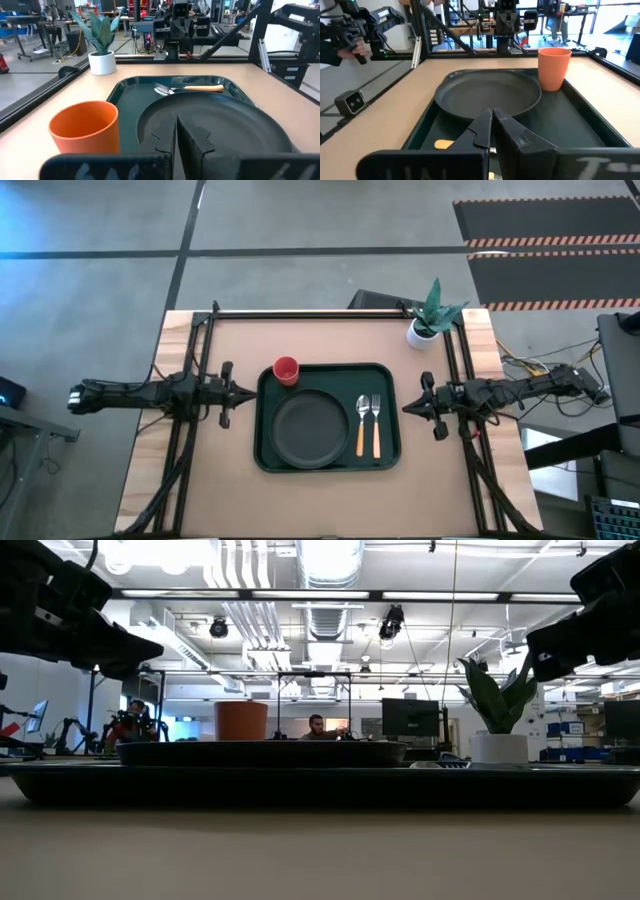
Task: Pick and place plate/cup/fork/spoon on tray
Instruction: Return to Home Position
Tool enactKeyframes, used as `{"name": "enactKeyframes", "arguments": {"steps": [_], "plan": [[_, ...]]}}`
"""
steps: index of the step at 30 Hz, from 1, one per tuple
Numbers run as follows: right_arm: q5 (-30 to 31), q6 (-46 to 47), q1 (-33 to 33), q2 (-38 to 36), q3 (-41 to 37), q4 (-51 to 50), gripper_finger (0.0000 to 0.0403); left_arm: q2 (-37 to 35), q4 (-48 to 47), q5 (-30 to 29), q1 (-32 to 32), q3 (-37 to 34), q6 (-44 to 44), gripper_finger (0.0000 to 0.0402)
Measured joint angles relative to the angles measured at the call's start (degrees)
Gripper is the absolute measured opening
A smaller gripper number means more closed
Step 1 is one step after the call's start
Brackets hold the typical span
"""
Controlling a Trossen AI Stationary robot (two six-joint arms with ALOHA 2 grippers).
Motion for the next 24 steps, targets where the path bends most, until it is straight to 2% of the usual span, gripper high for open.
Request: {"name": "enactKeyframes", "arguments": {"steps": [6, 13, 18, 21, 24], "plan": [[-0.01, -0.02, 0.00, 0.43, -0.04, 0.85, 0.0009, 0.72, 0.24, -0.30, 0.00, 0.16, -0.15, 0.0000], [-0.26, -1.29, 0.00, -4.35, 0.09, 0.30, 0.0009, -2.11, 0.59, -0.31, 0.00, 0.31, 2.80, 0.0000], [0.07, -4.94, 0.02, -9.33, 3.70, -8.41, 0.0009, -5.80, -0.39, -0.17, 0.02, 0.32, 3.33, 0.0000], [0.11, -4.19, 0.02, -9.51, 6.27, -15.93, 0.0009, -7.44, -1.52, 1.51, 0.02, 0.50, 4.36, 0.0000], [0.07, -3.59, 0.02, -9.53, 8.18, -18.49, 0.0009, -8.55, -1.76, 1.68, 0.07, 0.51, 6.95, 0.0000]]}}
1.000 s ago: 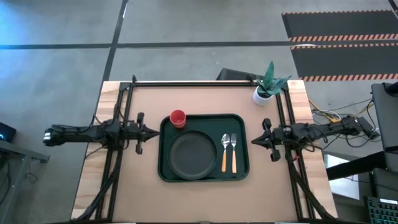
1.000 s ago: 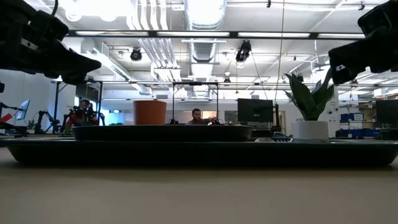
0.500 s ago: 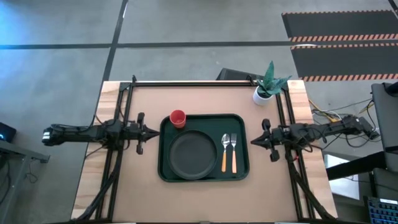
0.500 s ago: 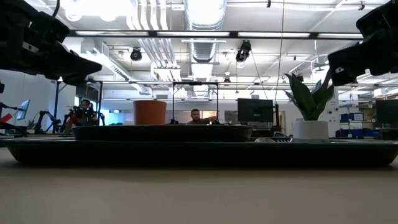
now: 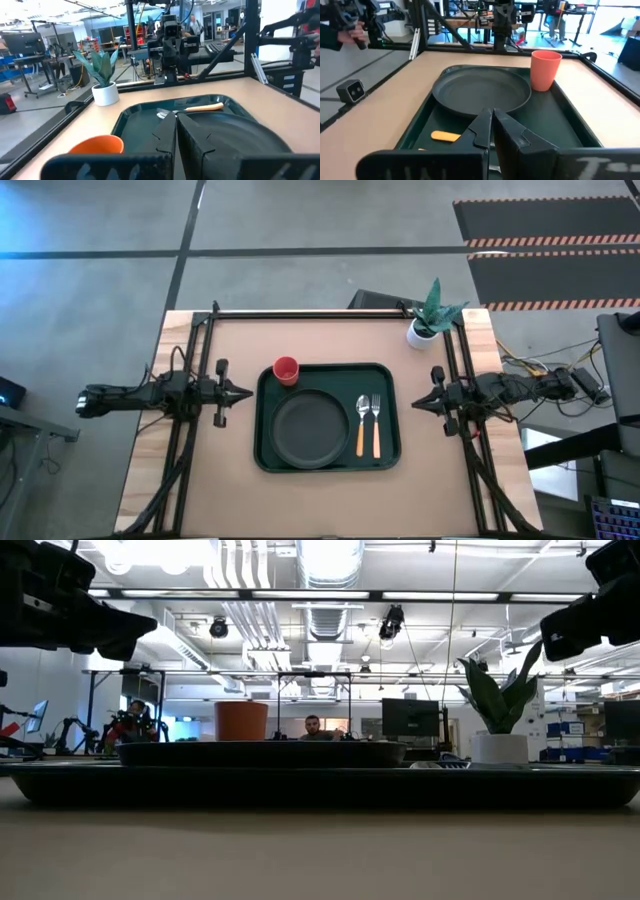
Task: Pick and place plate/cup/fork/spoon on tray
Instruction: Return to Home Position
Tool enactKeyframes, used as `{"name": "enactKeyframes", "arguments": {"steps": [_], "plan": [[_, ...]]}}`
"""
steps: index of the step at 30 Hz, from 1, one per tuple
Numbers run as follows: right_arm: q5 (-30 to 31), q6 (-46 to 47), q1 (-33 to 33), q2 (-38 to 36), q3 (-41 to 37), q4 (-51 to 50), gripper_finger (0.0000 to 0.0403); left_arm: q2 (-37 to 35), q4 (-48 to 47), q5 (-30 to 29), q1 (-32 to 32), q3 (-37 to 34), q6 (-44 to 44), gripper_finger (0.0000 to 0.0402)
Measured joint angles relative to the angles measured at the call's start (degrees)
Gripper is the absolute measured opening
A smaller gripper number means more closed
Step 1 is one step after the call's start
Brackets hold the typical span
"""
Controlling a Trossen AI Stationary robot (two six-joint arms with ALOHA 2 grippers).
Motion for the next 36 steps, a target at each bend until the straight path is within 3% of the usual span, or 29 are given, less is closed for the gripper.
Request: {"name": "enactKeyframes", "arguments": {"steps": [5, 11, 36], "plan": [[-0.18, -1.62, 0.07, 0.00, -0.84, 1.55, 0.0009, -0.20, -0.20, -0.02, 0.04, 0.02, 0.41, 0.0000], [-0.16, -3.75, 0.11, 0.03, -5.33, 10.76, 0.0009, 0.31, -0.19, -0.09, 0.04, -0.05, 0.30, 0.0000], [1.47, -0.91, 0.09, 0.90, -5.49, 11.10, 0.0009, 2.30, 2.35, -0.58, 0.04, -0.27, 0.35, 0.0000]]}}
